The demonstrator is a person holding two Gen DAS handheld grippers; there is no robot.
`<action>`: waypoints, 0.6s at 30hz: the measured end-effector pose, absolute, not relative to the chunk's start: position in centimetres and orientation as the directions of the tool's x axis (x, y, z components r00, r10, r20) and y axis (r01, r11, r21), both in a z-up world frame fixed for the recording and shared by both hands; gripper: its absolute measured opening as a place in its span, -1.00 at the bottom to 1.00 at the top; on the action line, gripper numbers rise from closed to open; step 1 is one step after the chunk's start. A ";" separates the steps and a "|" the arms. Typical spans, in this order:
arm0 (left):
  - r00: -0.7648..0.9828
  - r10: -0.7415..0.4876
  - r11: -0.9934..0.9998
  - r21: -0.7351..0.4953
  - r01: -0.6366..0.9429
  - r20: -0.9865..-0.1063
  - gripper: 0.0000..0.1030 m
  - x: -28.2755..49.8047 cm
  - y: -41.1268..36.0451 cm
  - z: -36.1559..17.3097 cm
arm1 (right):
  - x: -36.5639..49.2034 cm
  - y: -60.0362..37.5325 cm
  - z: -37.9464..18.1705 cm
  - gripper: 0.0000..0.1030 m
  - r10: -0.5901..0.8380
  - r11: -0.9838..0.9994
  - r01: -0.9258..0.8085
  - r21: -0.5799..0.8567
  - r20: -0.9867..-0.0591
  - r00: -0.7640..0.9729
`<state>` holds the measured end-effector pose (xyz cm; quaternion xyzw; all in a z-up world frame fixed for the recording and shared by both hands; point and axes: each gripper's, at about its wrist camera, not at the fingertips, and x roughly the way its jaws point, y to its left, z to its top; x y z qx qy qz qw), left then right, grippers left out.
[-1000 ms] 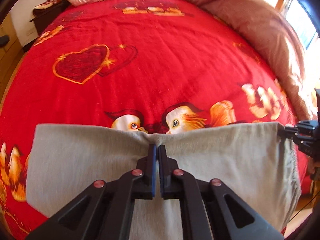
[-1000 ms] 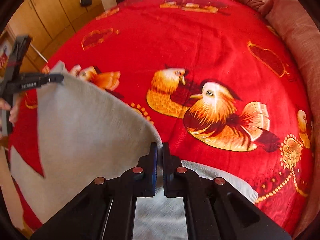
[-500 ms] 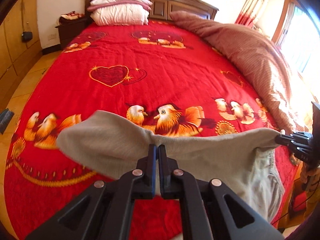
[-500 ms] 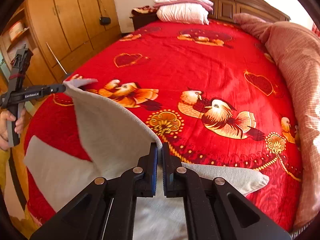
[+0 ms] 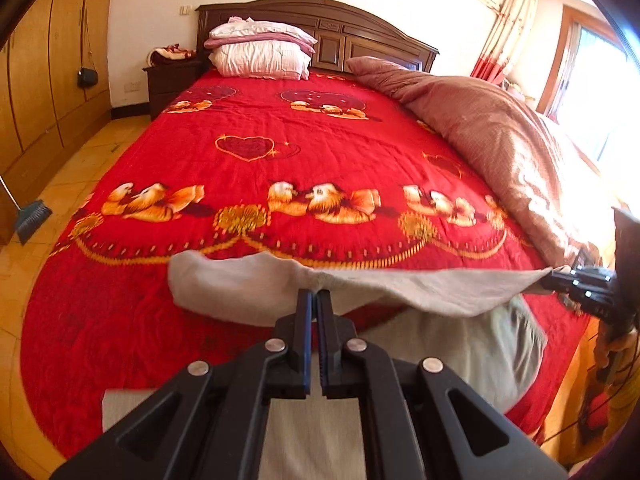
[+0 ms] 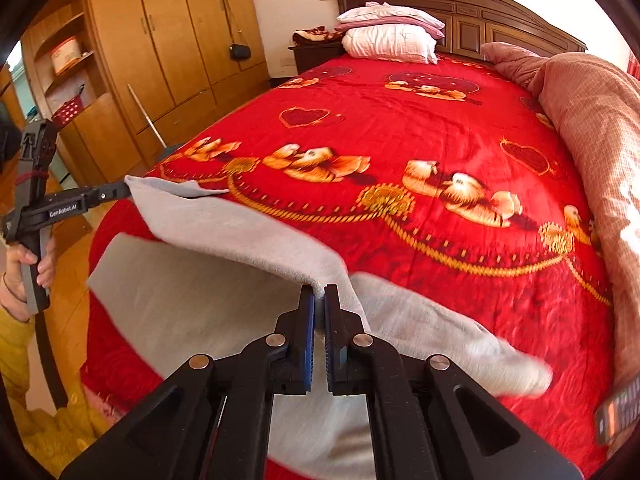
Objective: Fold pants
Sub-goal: 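Lift the hem with both grippers and fold it toward the waistband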
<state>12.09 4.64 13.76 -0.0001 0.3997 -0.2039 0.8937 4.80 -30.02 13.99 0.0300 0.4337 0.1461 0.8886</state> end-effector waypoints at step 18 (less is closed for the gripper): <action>0.536 -0.387 0.916 -0.250 0.313 -0.750 -0.95 0.8 8.0 7.1 | -3.9 -28.0 7.8 -0.89 0.286 0.957 -0.185 0.222 -0.825 0.488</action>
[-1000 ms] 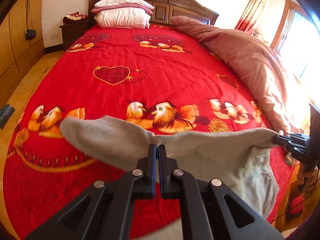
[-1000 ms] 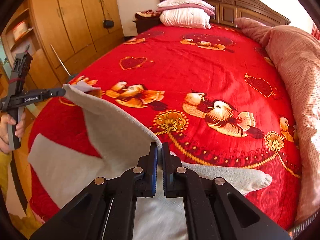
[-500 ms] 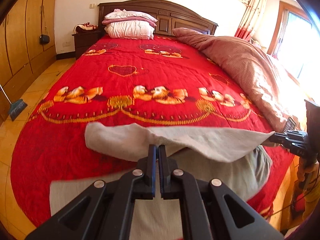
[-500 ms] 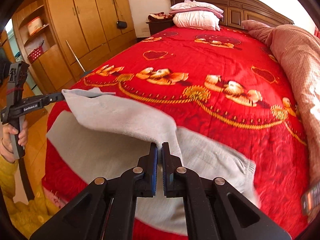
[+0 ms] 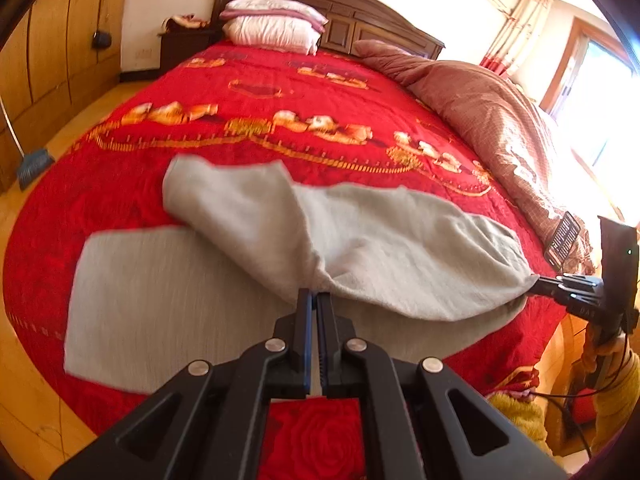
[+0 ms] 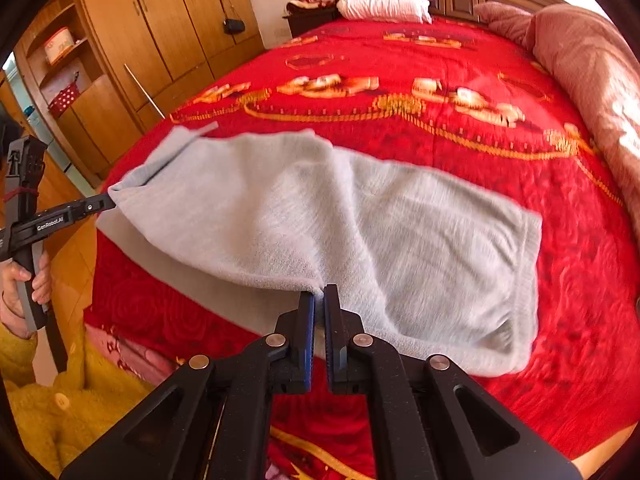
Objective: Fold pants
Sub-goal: 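Lift the hem with both grippers and fold it toward the waistband, then lower the folded hem onto the pants and open both grippers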
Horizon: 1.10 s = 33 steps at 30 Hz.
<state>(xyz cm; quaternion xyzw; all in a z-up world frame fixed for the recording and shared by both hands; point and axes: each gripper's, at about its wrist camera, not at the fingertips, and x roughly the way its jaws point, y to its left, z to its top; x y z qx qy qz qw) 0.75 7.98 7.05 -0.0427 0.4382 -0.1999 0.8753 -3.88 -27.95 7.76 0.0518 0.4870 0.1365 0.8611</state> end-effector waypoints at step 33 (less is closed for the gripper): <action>0.382 -0.413 0.909 -0.352 0.221 -0.827 -0.17 -0.6 8.3 1.2 | -8.5 -29.4 3.7 -0.30 0.213 0.958 0.073 0.276 -0.861 0.462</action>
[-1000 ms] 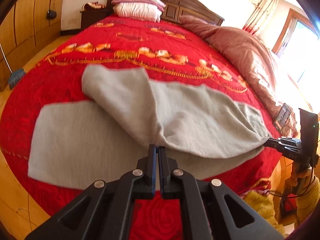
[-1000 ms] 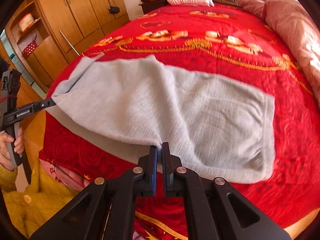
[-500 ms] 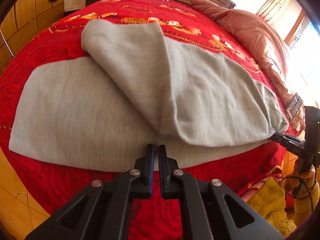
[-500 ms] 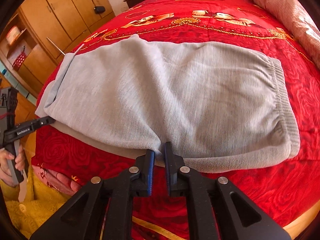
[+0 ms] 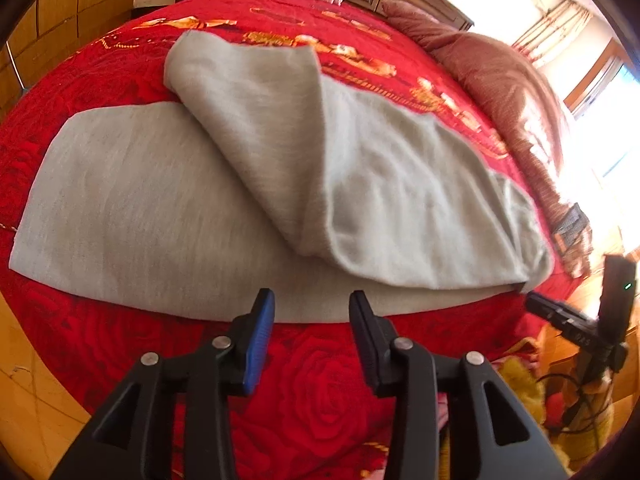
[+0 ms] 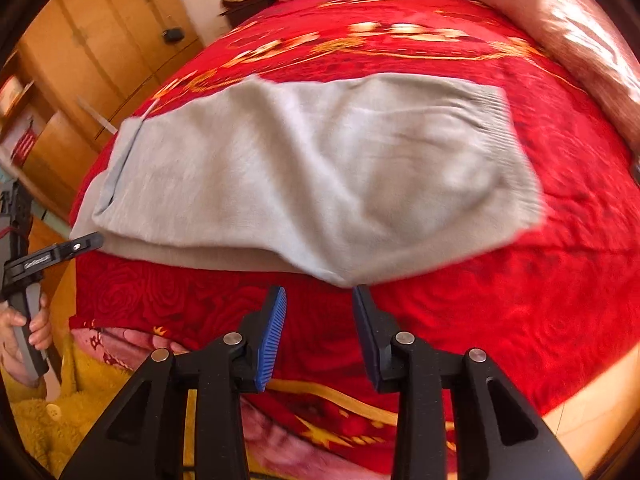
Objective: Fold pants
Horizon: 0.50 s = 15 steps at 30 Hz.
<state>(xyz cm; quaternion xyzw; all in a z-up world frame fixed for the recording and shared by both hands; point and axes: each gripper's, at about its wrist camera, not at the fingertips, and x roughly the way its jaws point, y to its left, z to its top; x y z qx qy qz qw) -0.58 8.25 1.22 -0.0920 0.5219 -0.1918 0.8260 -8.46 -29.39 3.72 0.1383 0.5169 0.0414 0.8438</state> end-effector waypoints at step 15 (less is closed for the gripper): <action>0.406 -0.418 0.908 -0.388 0.159 -0.812 -0.12 1.6 7.9 1.8 | -7.4 -38.9 4.2 -0.30 0.183 0.844 0.355 0.402 -0.839 0.513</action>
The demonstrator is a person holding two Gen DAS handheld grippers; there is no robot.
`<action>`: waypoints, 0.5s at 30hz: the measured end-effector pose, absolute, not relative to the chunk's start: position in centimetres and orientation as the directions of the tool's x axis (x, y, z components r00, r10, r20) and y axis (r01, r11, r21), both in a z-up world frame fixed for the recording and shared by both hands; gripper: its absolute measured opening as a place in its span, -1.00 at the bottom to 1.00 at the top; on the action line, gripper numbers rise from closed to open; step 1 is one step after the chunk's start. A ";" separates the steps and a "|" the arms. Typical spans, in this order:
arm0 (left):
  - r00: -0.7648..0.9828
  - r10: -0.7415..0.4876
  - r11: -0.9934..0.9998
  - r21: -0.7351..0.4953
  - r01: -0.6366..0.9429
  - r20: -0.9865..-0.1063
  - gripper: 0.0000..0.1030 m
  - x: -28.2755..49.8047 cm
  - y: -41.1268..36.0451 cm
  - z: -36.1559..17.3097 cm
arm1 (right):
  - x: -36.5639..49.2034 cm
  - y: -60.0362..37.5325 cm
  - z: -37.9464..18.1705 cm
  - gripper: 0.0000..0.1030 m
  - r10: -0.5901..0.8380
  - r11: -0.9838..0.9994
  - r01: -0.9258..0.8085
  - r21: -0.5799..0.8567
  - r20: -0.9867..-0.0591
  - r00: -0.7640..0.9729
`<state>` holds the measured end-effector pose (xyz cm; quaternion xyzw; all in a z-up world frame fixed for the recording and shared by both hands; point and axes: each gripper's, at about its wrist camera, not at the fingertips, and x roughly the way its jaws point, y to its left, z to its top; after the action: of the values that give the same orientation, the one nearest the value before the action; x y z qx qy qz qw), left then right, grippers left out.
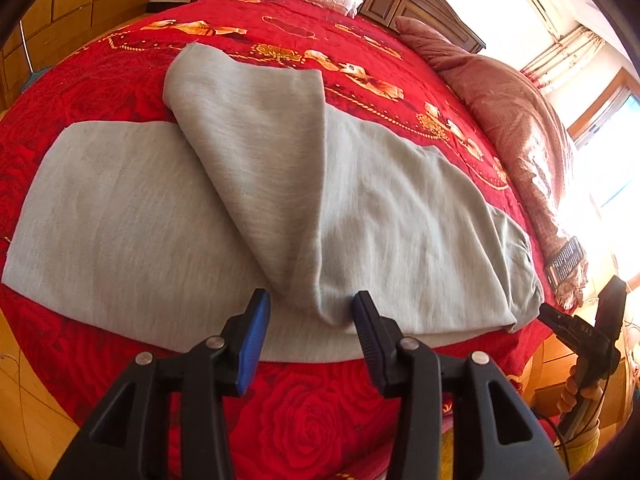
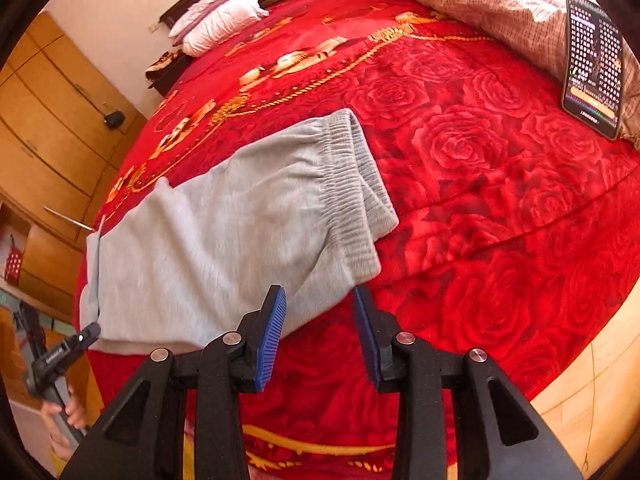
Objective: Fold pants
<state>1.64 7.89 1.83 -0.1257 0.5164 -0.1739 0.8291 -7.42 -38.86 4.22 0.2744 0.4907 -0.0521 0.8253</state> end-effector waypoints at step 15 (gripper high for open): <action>0.407 -0.374 0.927 -0.355 0.125 -0.833 -0.70 3.0 6.6 0.8 | -5.2 -38.5 6.5 -0.84 0.141 0.890 0.310 0.336 -0.847 0.512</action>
<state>3.03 6.60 0.84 -0.1190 0.5233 -0.1501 0.8303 -5.19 -38.49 6.50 0.2296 0.4912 -0.0502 0.8388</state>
